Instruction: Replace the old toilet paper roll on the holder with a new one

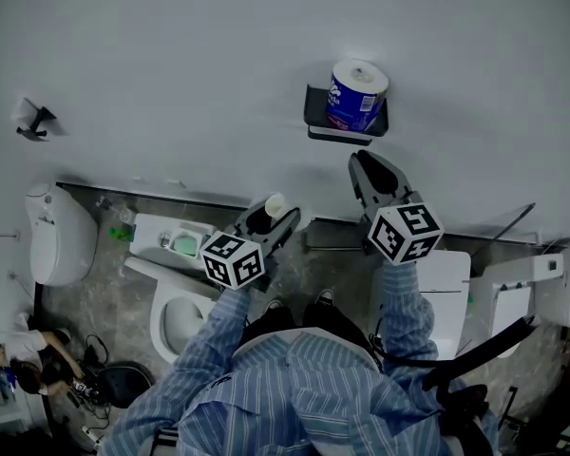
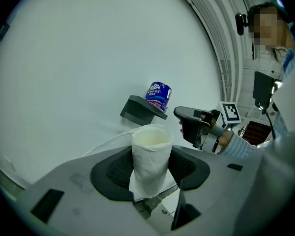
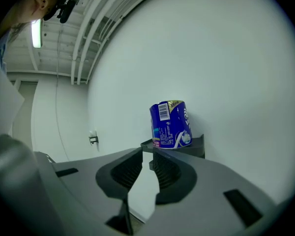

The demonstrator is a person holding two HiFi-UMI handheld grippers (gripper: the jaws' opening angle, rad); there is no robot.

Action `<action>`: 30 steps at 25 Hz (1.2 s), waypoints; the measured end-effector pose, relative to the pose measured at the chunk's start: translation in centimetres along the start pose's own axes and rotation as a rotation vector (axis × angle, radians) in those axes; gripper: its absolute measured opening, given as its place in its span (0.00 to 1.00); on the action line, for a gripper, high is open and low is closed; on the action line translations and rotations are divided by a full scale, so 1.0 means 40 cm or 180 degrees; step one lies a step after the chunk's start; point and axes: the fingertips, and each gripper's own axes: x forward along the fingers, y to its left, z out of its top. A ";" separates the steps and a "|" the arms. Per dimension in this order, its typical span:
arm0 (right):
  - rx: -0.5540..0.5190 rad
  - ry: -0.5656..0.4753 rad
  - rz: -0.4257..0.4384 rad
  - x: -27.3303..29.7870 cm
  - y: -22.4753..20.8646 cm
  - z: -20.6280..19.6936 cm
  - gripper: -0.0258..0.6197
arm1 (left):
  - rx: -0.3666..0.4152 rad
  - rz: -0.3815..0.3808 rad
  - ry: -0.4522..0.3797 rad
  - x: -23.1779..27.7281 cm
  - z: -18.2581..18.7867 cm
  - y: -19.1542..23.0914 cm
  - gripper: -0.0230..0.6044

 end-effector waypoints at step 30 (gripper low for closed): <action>-0.0089 0.0318 -0.1029 0.191 -0.156 0.139 0.64 | 0.0008 -0.0017 0.0077 -0.044 -0.007 0.036 0.36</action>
